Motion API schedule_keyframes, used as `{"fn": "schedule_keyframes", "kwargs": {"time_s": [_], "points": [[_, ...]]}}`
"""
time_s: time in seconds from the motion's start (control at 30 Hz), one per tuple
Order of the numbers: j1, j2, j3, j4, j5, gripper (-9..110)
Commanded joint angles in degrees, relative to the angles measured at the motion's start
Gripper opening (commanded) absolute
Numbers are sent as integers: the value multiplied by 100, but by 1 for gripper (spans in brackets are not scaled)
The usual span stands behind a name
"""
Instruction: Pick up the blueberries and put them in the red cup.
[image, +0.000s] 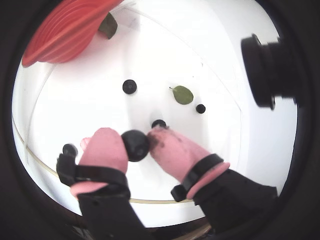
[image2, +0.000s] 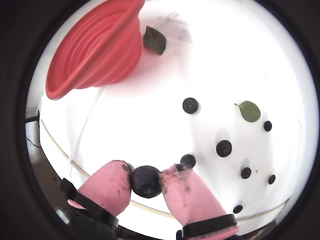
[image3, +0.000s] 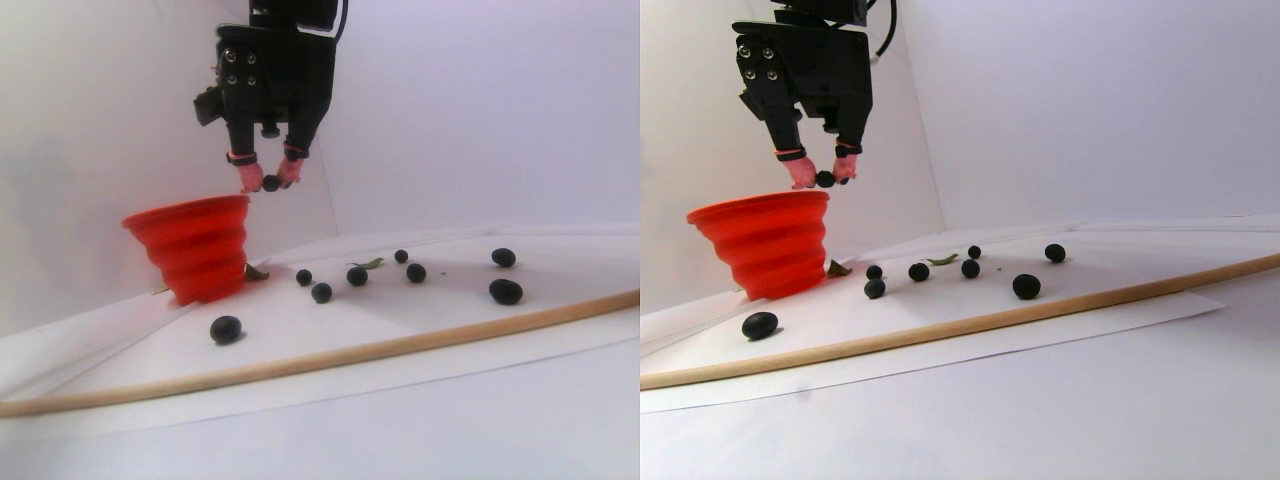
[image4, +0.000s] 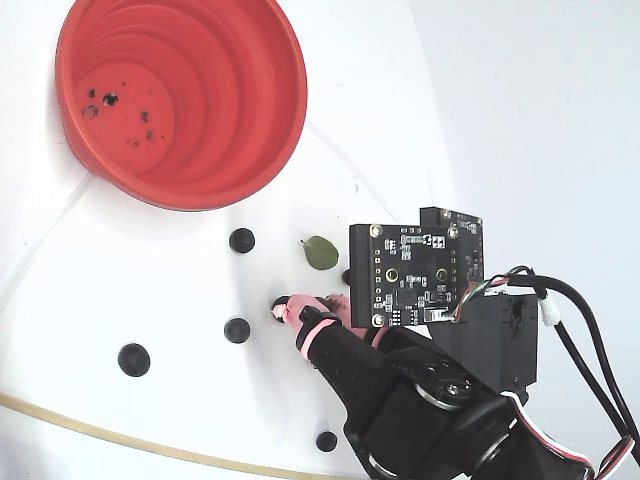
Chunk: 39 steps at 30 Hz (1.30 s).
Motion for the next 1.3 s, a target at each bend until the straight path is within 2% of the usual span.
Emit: {"fn": "schedule_keyframes", "kwargs": {"time_s": [0.0,0.33,1.27], "points": [[-299,659,-571,0,53,11],[-668,598,-879,-35,149,11],[-1521,-800,-1441,-1512,132,11]]}}
